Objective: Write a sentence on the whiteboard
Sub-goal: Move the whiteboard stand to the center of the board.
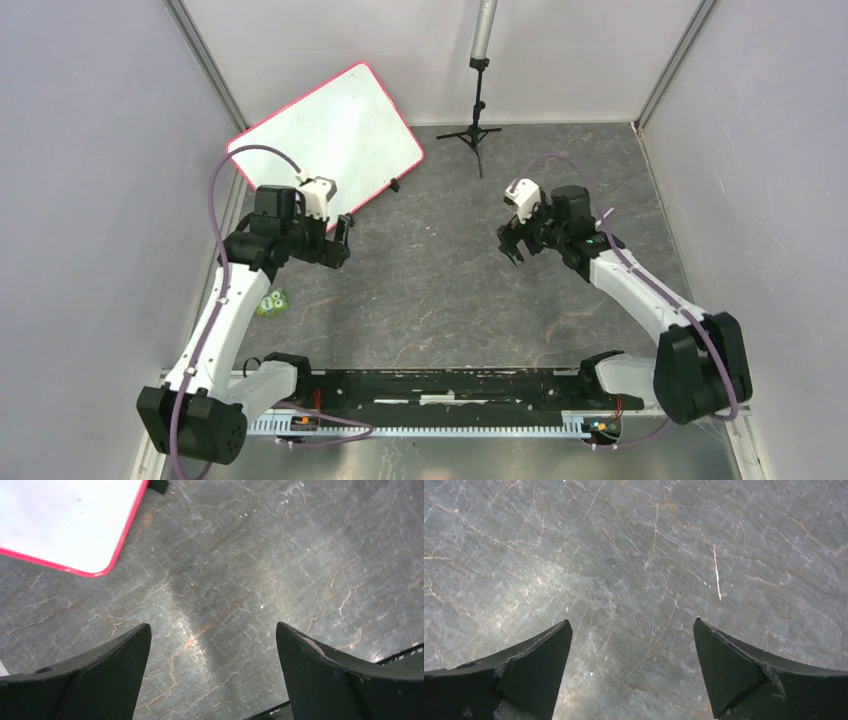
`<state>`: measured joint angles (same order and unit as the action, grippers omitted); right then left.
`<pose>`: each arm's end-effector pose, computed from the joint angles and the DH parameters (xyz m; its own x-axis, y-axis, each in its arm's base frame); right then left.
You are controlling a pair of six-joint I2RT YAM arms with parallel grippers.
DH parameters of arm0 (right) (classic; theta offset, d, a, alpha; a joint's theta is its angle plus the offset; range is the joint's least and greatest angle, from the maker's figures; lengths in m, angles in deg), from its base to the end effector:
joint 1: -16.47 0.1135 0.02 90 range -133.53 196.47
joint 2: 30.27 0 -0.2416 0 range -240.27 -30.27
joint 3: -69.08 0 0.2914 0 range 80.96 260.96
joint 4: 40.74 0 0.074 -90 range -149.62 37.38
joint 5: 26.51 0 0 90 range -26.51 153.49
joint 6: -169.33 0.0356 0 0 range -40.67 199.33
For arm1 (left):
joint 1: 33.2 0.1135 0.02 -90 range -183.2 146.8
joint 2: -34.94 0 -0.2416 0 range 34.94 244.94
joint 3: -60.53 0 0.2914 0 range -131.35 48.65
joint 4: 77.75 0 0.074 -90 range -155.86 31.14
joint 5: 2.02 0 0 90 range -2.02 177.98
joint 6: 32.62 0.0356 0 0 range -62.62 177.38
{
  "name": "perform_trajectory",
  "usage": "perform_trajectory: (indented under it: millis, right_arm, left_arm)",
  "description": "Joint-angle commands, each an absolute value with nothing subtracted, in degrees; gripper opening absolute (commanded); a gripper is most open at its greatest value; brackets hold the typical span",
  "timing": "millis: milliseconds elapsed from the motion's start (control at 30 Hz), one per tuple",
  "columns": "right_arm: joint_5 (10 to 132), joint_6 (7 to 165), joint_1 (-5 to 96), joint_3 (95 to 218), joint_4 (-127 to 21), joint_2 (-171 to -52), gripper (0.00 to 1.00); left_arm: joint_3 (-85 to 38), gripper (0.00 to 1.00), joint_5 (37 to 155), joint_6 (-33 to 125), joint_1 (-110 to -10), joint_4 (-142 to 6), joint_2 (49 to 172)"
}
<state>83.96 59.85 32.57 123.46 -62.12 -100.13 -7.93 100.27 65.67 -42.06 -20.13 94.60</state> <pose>0.2882 0.0961 0.1982 -0.3671 -0.4311 -0.8243 -0.6906 0.7200 -0.0690 0.2533 -0.0472 0.2847 -0.6942 0.2508 -0.6746 0.3932 0.9173 -0.0636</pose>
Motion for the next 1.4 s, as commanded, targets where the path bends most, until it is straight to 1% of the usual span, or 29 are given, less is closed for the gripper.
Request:
perform_trajectory:
  millis: [0, 100, 200, 300, 367, 433, 567, 667, 867, 1067, 1367]
  right_arm:
    - [78.83, 62.24, 37.57, 130.63, -56.29, -106.44, 0.97]
    - [76.40, 63.78, 41.21, 135.03, -54.02, -112.12, 0.97]
    - [74.24, 65.08, 44.76, 139.06, -50.79, -118.16, 0.97]
    - [72.58, 67.01, 47.51, 144.58, -49.29, -124.69, 0.97]
    - [69.30, 69.09, 49.57, 149.05, -49.01, -129.13, 0.97]
    - [67.99, 70.58, 51.14, 153.52, -49.34, -133.50, 0.99]
    - [66.74, 71.04, 53.82, 162.57, -49.98, -141.63, 0.87]
    - [66.98, 71.57, 54.53, 168.95, -49.81, -147.41, 0.81]
    - [67.88, 72.69, 54.79, 178.65, -49.61, -156.62, 0.76]
    - [67.95, 71.77, 54.86, 185.29, -48.73, -163.74, 0.66]
    - [67.41, 71.81, 54.88, 190.06, -46.06, -169.66, 0.61]
  left_arm:
    - [-7.41, 1.00, 98.55, 58.99, -38.28, -24.53, 90.57]
    - [-6.60, 1.00, 102.03, 57.95, -34.08, -25.41, 89.34]
    - [-6.51, 1.00, 103.07, 55.58, -30.93, -25.79, 88.64]
    - [-6.81, 1.00, 103.96, 55.47, -30.05, -25.79, 88.44]
    - [-7.03, 1.00, 104.20, 55.36, -29.61, -25.73, 88.46]
    - [-7.08, 1.00, 104.21, 55.31, -29.39, -25.53, 88.43]
    - [-6.91, 1.00, 103.80, 55.44, -29.18, -25.46, 88.02]
    - [-6.81, 1.00, 103.68, 55.44, -29.13, -25.43, 87.92]
    - [-6.64, 1.00, 103.22, 55.88, -28.98, -25.61, 87.97]
    - [-6.69, 1.00, 102.53, 55.93, -28.95, -25.79, 88.37]
    - [-6.73, 1.00, 101.96, 56.01, -28.89, -26.01, 88.90]
